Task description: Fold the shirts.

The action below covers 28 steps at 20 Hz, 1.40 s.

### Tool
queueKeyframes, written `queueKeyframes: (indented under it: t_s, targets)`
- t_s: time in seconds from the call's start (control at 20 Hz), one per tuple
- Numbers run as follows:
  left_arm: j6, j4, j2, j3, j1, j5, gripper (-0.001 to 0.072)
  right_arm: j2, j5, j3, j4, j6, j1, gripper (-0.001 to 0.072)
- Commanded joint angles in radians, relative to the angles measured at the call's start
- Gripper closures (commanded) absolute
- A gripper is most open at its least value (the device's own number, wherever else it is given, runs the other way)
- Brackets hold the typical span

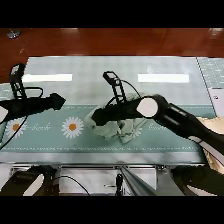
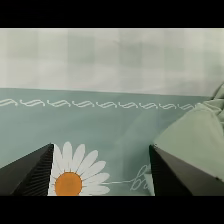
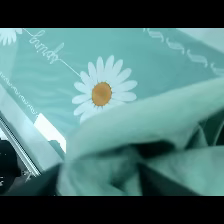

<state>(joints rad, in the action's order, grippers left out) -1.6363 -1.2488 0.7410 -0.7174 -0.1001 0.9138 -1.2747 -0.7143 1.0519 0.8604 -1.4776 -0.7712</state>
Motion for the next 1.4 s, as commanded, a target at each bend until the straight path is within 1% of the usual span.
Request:
queueKeyframes:
  t_s: [0.0,0.05,0.15,0.3,0.35,0.4,0.45,0.55,0.65,0.75,0.9,1.0,1.05,1.1,1.15,1.2,1.25,1.35]
  targets:
    - [0.001,0.008,0.013,0.000,0.001,0.011,0.0004,-0.021,-0.062,0.012,-0.014,0.005,0.080,0.0083]
    - [0.005,0.007,0.013,-0.002,0.002,0.032,0.0004,0.013,-0.111,0.040,0.035,0.005,0.173,0.0083]
    - [0.004,0.000,0.013,-0.007,0.002,0.119,0.0004,0.108,-0.210,0.075,0.126,-0.007,0.441,0.0083]
    - [0.004,0.003,0.047,0.002,0.000,0.340,0.0004,0.211,-0.376,0.055,0.278,-0.013,0.874,0.0090]
    - [0.004,0.003,0.069,0.017,0.000,0.401,0.0004,0.233,-0.406,0.015,0.299,-0.010,1.001,0.0091]
    - [0.005,0.003,0.092,0.043,0.000,0.423,0.0004,0.254,-0.414,-0.049,0.291,-0.003,1.124,0.0091]
    - [0.020,0.003,0.109,0.076,0.001,0.403,0.0004,0.274,-0.412,-0.131,0.262,0.010,1.225,0.0091]
    - [0.019,0.017,0.146,0.126,0.019,0.331,0.0004,0.304,-0.398,-0.291,0.169,0.080,1.348,0.0092]
    - [0.028,0.119,0.195,0.164,0.054,0.240,0.0004,0.314,-0.386,-0.417,0.063,0.159,1.377,0.0092]
    - [0.094,0.280,0.245,0.202,0.055,0.112,0.0004,0.314,-0.372,-0.495,-0.013,0.198,1.345,0.0092]
    - [0.235,0.492,0.336,0.214,0.009,-0.040,0.0004,0.314,-0.361,-0.537,-0.019,0.200,1.261,0.0092]
    - [0.365,0.644,0.396,0.213,-0.024,-0.088,0.0004,0.314,-0.362,-0.539,-0.018,0.197,1.191,0.0092]
    - [0.410,0.704,0.425,0.212,-0.036,-0.099,0.0004,0.309,-0.358,-0.539,-0.018,0.189,1.151,0.0091]
    - [0.436,0.736,0.451,0.208,-0.042,-0.098,0.0006,0.294,-0.354,-0.539,-0.017,0.181,1.114,0.0091]
    - [0.444,0.741,0.476,0.201,-0.046,-0.094,0.0063,0.270,-0.347,-0.539,-0.018,0.170,1.078,0.0092]
    - [0.476,0.741,0.489,0.194,-0.045,-0.078,0.0465,0.246,-0.344,-0.535,-0.026,0.166,1.047,0.0092]
    - [0.512,0.742,0.489,0.186,-0.043,-0.068,0.0678,0.220,-0.347,-0.524,-0.024,0.166,1.021,0.0092]
    - [0.530,0.740,0.485,0.154,-0.042,-0.037,0.0678,0.172,-0.325,-0.499,-0.026,0.158,0.986,0.0092]
